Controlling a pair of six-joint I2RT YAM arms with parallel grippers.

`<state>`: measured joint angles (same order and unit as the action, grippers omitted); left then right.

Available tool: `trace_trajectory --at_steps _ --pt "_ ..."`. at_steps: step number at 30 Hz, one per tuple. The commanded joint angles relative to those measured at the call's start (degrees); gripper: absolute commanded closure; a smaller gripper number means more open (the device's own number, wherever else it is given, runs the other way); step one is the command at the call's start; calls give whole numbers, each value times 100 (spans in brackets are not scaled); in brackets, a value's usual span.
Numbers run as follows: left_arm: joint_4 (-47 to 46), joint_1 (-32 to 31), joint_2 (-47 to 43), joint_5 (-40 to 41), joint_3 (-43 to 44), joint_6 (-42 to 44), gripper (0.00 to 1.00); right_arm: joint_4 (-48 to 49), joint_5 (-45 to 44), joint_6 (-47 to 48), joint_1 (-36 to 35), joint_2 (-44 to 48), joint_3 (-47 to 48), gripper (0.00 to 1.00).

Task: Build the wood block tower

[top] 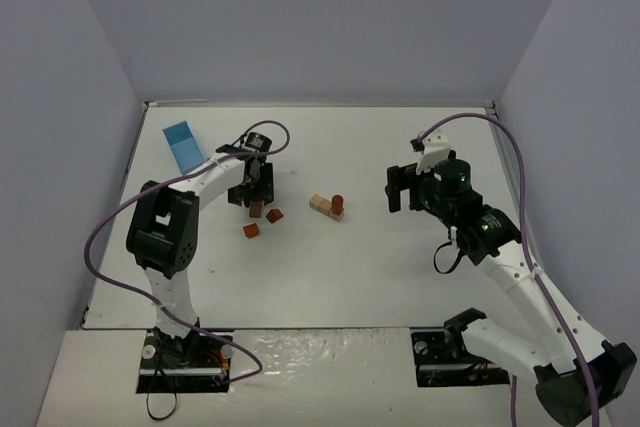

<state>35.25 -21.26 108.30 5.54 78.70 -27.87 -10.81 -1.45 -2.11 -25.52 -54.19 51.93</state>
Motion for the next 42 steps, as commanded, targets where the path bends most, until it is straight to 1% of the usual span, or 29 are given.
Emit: trace_trajectory --at_steps 1,13,22,27,29,32,35,37,42 --pt "140 51 -1 -151 349 72 41 158 -189 9 38 14 -16 6" --pt "141 51 192 -282 437 133 44 132 -128 18 38 -82 -7 6" --pt "141 51 244 -282 408 133 58 115 -83 -26 38 -56 -50 6" --pt "194 51 136 -248 500 295 78 105 -62 -43 38 -56 -41 6" --pt "201 50 -51 -275 559 506 84 105 -1 -32 38 -62 -8 6" --pt "191 30 -395 -439 692 973 87 96 132 -9 38 -125 72 8" --pt "187 -26 -701 -626 766 1611 89 96 445 3 41 -199 158 10" --pt "193 -98 -959 -844 769 2188 90 96 745 38 47 -260 233 12" --pt "188 -275 -1524 -1500 587 3162 92 81 1417 82 47 -458 468 21"
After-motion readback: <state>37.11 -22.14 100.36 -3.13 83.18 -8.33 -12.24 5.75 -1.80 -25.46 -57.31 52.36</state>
